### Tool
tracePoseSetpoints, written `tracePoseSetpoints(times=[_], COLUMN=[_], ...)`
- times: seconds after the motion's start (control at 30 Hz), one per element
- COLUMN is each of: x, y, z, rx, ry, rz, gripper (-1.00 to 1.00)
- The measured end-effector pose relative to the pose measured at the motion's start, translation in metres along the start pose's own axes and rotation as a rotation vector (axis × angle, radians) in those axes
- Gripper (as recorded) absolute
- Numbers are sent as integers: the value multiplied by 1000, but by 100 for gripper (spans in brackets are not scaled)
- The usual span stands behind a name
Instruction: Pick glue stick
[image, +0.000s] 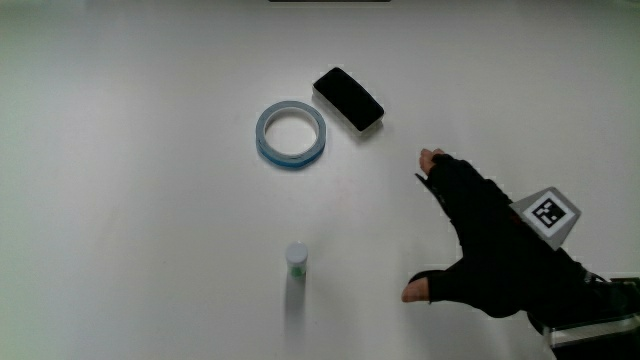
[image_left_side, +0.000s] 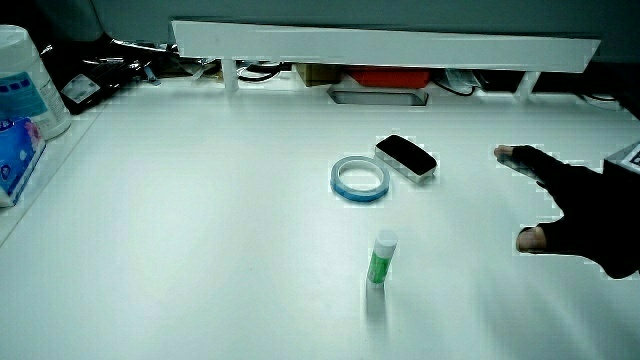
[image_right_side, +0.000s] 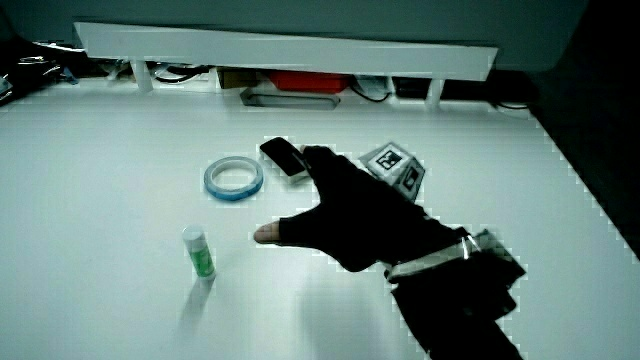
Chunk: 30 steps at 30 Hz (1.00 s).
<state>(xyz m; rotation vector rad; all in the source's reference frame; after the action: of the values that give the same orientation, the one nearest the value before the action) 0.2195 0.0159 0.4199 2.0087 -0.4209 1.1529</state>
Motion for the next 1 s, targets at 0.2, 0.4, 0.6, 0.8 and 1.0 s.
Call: tracePoseSetpoints(times=[0.2, 0.4, 0.6, 0.8, 1.0], x=[-1, -2, -3, 2, 6], y=[14, 29, 44, 60, 76], z=[-15, -30, -49, -67, -85], rx=[-41, -75, -117, -150, -173], ry=[57, 80, 118, 164, 137], rz=[-11, -17, -6, 22, 59], gripper=[0, 0, 0, 0, 0])
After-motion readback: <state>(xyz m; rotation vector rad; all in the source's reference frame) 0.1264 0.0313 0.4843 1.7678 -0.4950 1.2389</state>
